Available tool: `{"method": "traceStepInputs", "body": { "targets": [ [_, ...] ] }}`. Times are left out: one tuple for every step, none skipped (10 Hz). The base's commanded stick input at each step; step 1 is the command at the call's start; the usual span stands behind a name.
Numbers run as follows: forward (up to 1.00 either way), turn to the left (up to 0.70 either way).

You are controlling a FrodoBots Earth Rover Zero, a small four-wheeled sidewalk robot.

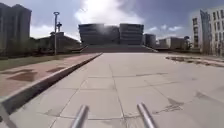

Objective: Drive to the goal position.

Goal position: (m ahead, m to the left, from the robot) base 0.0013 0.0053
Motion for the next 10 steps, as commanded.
{"method": "traceStepInputs", "body": {
  "targets": [
    [0.7,0.0],
    [0.7,0.0],
    [0.7,0.0],
    [0.7,0.0],
    [0.7,0.0],
    [0.7,0.0],
    [0.7,0.0],
    [0.7,0.0],
    [0.7,0.03],
    [0.7,0.34]
  ]
}}
